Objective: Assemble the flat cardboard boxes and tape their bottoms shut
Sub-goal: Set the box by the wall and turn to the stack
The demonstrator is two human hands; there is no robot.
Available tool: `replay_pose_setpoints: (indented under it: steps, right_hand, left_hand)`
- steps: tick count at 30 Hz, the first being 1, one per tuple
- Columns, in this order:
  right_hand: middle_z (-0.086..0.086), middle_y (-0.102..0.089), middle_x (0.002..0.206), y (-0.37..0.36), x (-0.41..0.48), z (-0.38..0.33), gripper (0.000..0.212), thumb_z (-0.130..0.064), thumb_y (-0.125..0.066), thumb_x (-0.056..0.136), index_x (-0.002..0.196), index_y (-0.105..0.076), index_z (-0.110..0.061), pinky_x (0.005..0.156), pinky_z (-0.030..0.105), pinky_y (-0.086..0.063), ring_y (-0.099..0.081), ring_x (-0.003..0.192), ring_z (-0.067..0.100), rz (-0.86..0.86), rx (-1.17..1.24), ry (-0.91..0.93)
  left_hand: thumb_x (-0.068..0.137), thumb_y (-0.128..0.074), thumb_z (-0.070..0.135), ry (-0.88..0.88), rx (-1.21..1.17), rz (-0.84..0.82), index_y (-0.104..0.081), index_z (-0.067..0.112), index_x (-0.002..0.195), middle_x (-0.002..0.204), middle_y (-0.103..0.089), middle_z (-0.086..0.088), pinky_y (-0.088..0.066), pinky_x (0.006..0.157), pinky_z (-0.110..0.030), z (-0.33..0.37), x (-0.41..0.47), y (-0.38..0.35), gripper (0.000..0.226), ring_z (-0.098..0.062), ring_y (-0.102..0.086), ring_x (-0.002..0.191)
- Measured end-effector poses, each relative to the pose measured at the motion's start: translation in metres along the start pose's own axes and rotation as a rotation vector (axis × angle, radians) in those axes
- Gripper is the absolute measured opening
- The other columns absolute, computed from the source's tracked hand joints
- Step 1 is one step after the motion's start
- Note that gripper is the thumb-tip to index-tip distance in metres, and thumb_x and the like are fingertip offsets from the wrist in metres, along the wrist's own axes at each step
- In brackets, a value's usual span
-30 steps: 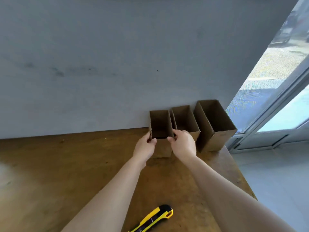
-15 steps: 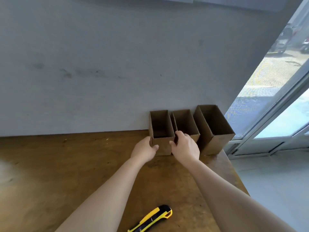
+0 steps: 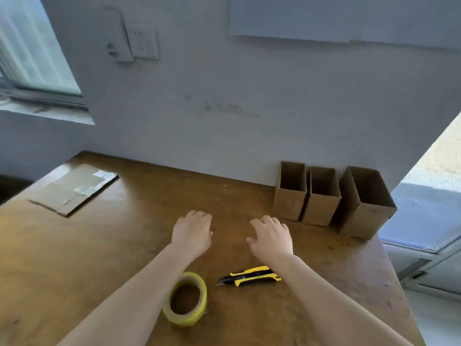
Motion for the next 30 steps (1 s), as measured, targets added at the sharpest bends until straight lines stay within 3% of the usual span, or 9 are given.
replay_pose_setpoints:
  steps: [5, 9, 14, 30]
  right_hand:
    - [0.004, -0.048, 0.139, -0.013, -0.017, -0.087, 0.048, -0.041, -0.054, 0.095, 0.139, -0.046, -0.023, 0.108, 0.040, -0.036, -0.042, 0.130, 0.025, -0.043, -0.085, 0.208]
    - [0.005, -0.049, 0.135, -0.021, -0.023, -0.151, 0.045, -0.042, -0.053, 0.095, 0.135, -0.048, -0.022, 0.105, 0.040, -0.036, -0.043, 0.127, 0.026, -0.046, -0.149, 0.347]
    - [0.004, -0.053, 0.129, -0.032, -0.023, -0.226, 0.042, -0.042, -0.052, 0.095, 0.131, -0.051, -0.021, 0.099, 0.038, -0.038, -0.047, 0.121, 0.025, -0.044, -0.199, 0.458]
    - [0.002, -0.055, 0.122, -0.079, 0.049, -0.419, 0.039, -0.043, -0.051, 0.094, 0.128, -0.054, -0.024, 0.095, 0.035, -0.038, -0.048, 0.117, 0.023, -0.071, -0.261, 0.369]
  left_hand:
    - [0.095, -0.051, 0.034, 0.207, 0.115, 0.014, -0.054, 0.022, 0.126, 0.132, -0.054, 0.003, -0.041, 0.099, -0.035, -0.085, -0.066, 0.008, 0.033, -0.020, -0.045, 0.128]
    - [0.092, -0.053, 0.025, 0.353, 0.111, 0.005, -0.054, 0.022, 0.122, 0.128, -0.055, 0.003, -0.042, 0.094, -0.035, -0.151, -0.109, 0.011, 0.031, -0.020, -0.045, 0.127]
    - [0.093, -0.052, 0.021, 0.449, 0.096, 0.011, -0.054, 0.020, 0.121, 0.126, -0.056, 0.000, -0.044, 0.090, -0.035, -0.220, -0.149, 0.015, 0.028, -0.023, -0.047, 0.124]
    - [0.094, -0.051, 0.019, 0.415, 0.093, 0.028, -0.055, 0.021, 0.115, 0.117, -0.057, 0.000, -0.040, 0.082, -0.031, -0.441, -0.142, 0.011, 0.022, -0.022, -0.049, 0.115]
Point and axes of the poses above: each hand's wrist, its own x-axis towards the middle knuckle, its own y-axis out of the back of the hand, z = x × y, the point moved 7 cm from there along x, towards the middle knuckle
